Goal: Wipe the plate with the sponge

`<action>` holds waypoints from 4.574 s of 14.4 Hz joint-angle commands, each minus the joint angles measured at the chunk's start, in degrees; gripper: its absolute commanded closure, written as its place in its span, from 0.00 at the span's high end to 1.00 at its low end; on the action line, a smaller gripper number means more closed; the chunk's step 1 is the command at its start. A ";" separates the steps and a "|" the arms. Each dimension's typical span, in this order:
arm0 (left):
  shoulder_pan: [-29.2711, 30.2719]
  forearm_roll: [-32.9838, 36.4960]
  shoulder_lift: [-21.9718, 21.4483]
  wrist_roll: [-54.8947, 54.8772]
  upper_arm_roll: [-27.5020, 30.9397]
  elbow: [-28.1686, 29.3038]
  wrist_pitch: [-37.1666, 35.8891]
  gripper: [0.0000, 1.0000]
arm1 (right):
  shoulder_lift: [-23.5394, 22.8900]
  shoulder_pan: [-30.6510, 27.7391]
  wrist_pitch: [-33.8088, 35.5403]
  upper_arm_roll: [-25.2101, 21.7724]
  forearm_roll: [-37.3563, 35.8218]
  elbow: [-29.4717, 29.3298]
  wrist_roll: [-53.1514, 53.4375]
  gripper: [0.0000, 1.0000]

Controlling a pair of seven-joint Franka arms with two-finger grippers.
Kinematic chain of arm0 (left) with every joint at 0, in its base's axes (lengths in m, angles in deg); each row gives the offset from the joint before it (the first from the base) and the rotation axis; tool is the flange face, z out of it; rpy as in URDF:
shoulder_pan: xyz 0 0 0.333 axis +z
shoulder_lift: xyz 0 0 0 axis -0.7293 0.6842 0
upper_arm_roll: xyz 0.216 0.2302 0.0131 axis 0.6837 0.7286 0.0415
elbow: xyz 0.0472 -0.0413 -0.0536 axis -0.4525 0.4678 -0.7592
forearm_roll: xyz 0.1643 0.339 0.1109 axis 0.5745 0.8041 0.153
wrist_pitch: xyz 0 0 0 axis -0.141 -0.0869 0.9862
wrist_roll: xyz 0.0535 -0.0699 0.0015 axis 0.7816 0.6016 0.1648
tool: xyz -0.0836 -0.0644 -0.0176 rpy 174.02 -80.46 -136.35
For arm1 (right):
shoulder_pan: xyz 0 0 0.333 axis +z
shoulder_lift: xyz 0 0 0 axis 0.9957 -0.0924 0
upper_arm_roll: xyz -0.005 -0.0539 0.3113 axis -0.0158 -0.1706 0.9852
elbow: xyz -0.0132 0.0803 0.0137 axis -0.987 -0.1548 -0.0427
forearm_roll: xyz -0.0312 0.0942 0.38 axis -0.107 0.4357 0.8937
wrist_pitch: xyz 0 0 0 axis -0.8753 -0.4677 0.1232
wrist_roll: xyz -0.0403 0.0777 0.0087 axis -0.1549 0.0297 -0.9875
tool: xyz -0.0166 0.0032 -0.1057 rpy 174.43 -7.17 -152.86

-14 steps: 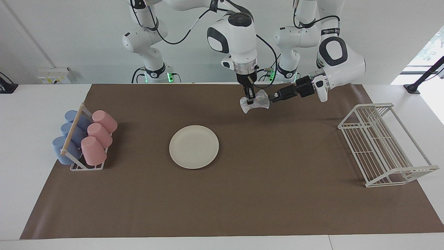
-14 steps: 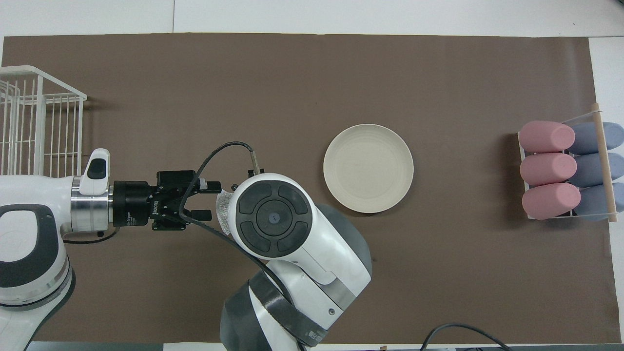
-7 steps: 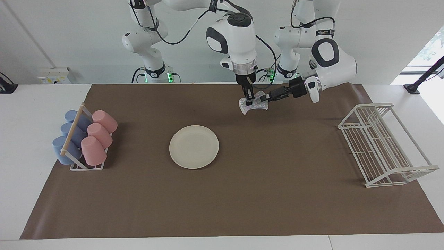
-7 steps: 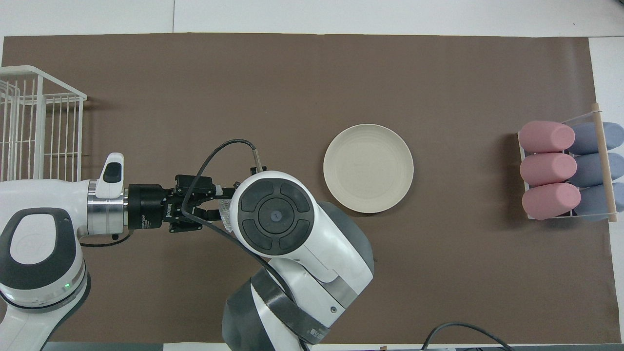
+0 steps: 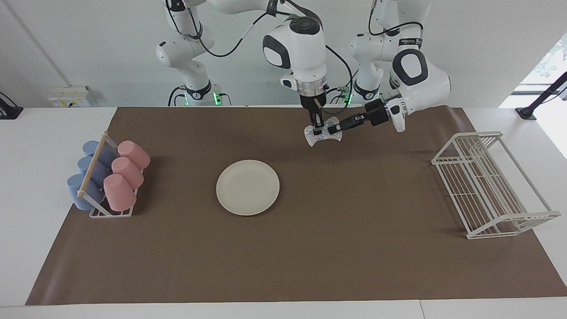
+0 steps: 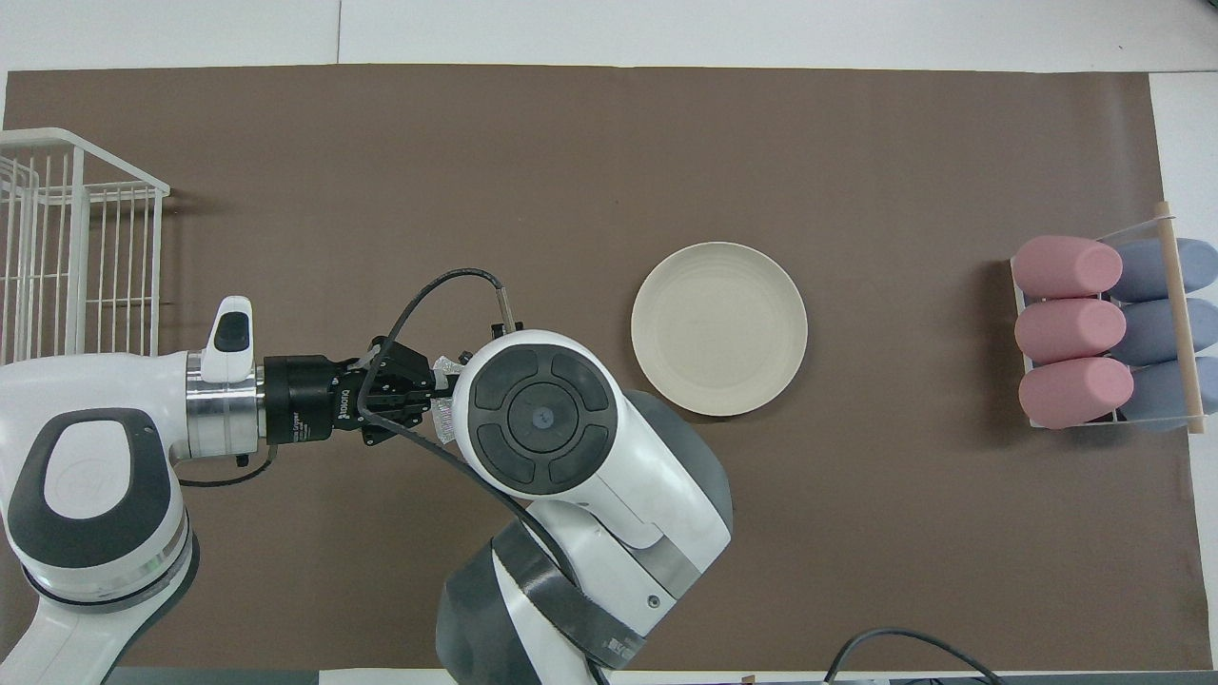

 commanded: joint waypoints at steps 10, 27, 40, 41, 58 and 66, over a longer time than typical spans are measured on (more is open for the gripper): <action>0.93 4.65 0.83 7.63 1.06 -3.65 1.21 0.00 | 3.11 -6.54 5.08 -0.02 -2.04 2.81 -24.04 1.00; 3.58 89.45 16.83 27.59 0.62 -40.74 -28.59 0.00 | 13.05 -41.86 19.39 -0.20 -2.12 7.05 -119.92 1.00; 1.63 134.49 19.55 28.20 0.53 -25.90 -17.25 0.00 | 16.11 -39.59 27.14 -3.45 -8.36 2.99 -131.48 1.00; 1.72 134.67 19.64 28.90 0.53 -25.02 -16.64 0.00 | 16.39 -39.59 27.41 -3.45 -8.37 2.91 -131.56 1.00; 3.22 136.78 19.81 39.02 0.44 -20.00 -11.10 0.99 | 18.85 -41.18 26.88 -4.85 -7.31 6.69 -133.23 1.00; 3.22 136.61 19.81 39.11 0.35 -20.09 -10.92 1.00 | 18.50 -41.00 26.62 -4.85 -7.14 5.99 -130.16 1.00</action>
